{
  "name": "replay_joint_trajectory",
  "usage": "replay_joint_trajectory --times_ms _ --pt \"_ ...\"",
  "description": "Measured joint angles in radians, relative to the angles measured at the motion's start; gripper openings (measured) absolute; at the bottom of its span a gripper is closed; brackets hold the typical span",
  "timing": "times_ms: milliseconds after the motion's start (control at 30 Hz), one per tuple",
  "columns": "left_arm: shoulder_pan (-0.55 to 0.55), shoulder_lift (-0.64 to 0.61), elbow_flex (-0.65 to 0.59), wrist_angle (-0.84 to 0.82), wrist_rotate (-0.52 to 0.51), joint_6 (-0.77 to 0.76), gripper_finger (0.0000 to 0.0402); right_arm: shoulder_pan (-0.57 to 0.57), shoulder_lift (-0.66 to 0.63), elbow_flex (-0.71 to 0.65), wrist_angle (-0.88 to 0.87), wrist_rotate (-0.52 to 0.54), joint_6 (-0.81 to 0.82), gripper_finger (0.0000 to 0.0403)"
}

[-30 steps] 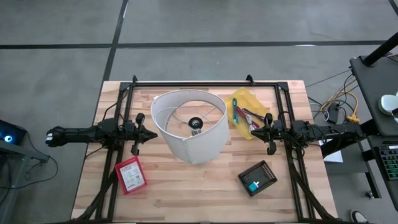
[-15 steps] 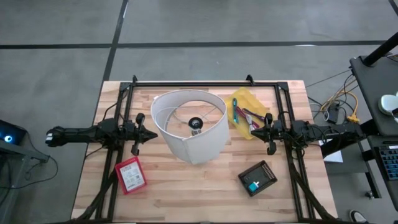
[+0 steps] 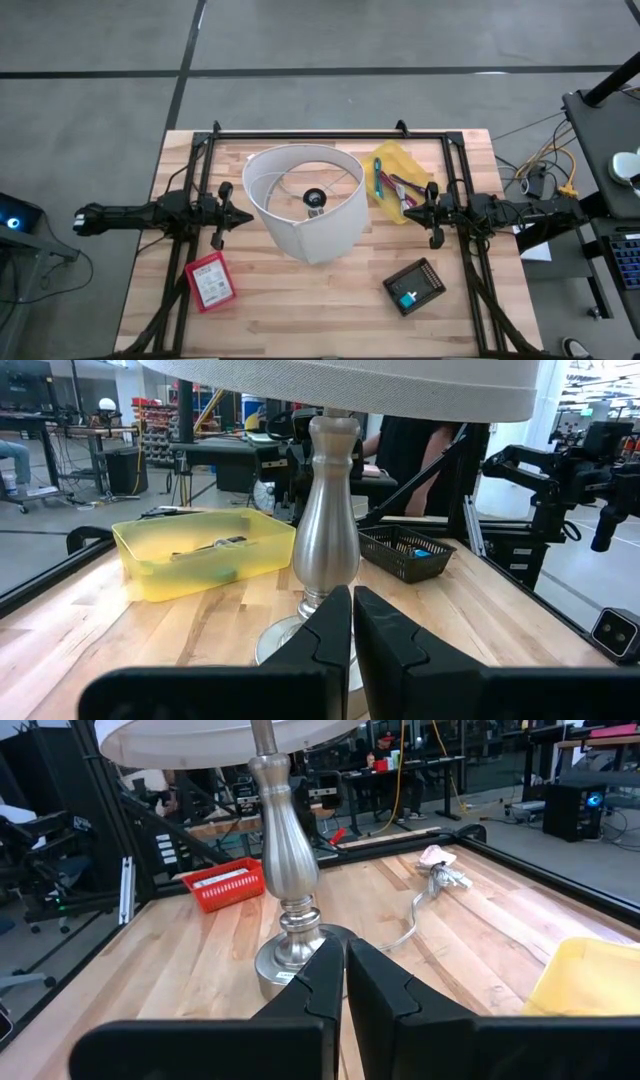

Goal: Pick and place items into bin
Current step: Return to Home Position

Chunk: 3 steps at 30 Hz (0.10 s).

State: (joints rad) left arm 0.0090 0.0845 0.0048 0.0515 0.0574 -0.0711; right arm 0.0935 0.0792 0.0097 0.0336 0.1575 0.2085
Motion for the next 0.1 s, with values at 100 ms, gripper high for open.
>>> replay_joint_trajectory --times_ms 100 --pt "0.0 0.0 0.0 0.0 0.0 0.0 0.0 0.0 0.0 0.0 0.0 0.0 0.0 0.0009"
